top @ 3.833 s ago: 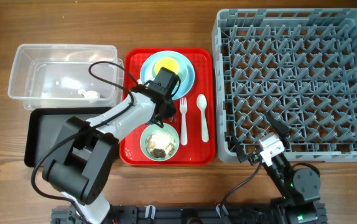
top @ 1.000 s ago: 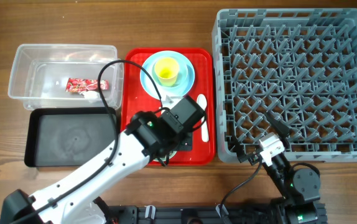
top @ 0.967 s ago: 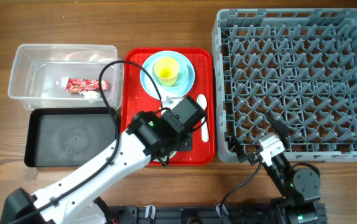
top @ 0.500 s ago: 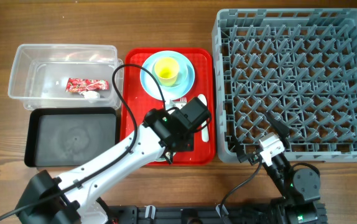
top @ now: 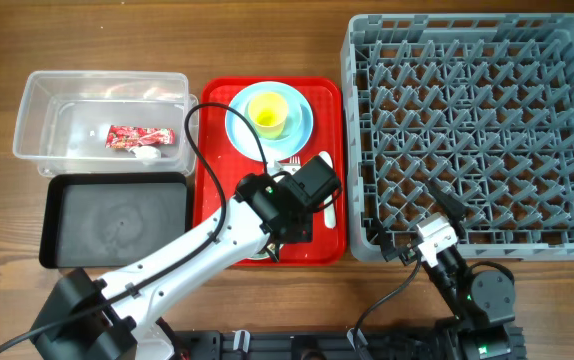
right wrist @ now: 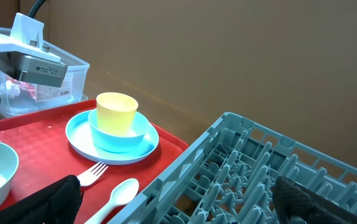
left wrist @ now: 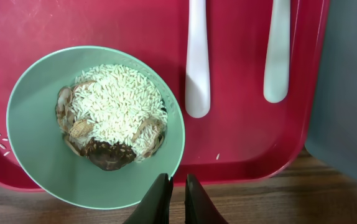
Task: Sort waste into correct bins and load items into the dishwasher rack
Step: 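Move the left gripper over the green rice bowl and lower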
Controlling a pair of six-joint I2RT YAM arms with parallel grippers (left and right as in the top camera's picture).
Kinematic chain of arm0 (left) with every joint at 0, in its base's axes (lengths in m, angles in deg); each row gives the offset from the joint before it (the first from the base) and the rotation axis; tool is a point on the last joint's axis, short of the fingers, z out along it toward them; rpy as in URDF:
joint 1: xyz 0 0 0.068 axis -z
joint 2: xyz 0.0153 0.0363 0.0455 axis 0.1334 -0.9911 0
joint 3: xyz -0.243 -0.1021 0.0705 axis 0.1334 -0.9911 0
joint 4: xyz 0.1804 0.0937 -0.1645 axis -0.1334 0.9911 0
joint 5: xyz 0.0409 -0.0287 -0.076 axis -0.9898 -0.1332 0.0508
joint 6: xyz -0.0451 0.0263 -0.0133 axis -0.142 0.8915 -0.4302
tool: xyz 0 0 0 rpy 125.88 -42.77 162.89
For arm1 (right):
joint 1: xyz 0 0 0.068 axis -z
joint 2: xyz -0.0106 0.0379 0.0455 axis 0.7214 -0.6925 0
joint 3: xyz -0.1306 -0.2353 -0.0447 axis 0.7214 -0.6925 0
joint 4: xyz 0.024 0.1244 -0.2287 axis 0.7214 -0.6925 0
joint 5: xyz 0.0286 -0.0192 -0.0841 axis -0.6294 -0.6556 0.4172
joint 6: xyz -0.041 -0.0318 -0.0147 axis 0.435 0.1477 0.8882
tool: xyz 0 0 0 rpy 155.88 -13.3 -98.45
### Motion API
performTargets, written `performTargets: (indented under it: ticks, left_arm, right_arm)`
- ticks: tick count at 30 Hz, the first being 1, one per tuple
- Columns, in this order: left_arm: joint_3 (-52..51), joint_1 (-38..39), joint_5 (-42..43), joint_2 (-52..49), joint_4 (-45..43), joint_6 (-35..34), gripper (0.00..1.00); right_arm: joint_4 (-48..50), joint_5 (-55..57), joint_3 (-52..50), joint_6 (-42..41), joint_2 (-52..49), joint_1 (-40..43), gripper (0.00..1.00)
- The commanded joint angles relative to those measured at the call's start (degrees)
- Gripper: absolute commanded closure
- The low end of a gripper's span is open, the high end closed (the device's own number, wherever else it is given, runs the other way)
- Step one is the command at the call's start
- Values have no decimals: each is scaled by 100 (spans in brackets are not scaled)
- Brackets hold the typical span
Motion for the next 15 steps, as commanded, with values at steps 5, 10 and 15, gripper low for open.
performTargets:
  ticks: [5, 10, 15]
  left_arm:
    - [-48, 26, -197, -68, -81, -96, 90]
    - [-48, 26, -490, -68, -83, -96, 91]
    - [-48, 26, -503, -68, -101, -98, 96]
  right_arm:
    - [15, -37, -7, 7, 46, 0, 0]
    - [15, -39, -7, 7, 46, 0, 0]
    - [15, -37, -7, 7, 46, 0, 0]
